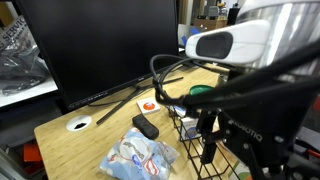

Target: Pick up the white and green book on the left side of the desk and place it on the right

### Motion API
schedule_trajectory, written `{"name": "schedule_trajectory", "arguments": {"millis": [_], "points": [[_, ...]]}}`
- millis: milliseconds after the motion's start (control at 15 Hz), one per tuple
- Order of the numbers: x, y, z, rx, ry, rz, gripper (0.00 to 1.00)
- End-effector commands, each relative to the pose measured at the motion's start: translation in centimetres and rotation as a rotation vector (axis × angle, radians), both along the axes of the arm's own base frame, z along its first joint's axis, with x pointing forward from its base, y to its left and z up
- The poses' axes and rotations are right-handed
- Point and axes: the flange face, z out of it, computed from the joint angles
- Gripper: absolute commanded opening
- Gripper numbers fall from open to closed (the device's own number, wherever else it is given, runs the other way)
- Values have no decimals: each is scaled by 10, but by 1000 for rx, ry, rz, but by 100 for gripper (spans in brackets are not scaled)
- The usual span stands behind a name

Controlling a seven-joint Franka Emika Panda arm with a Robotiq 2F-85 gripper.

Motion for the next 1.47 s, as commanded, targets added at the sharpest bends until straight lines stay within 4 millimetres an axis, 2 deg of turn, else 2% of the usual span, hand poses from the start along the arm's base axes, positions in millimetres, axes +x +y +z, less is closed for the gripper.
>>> {"name": "schedule_trajectory", "arguments": {"millis": [0, 400, 867, 1400], "points": [[4, 12, -22, 63, 11, -11, 100], [15, 13, -59, 113, 63, -55, 100], [11, 18, -102, 64, 126, -31, 100], [9, 28, -125, 10, 124, 25, 100]]}}
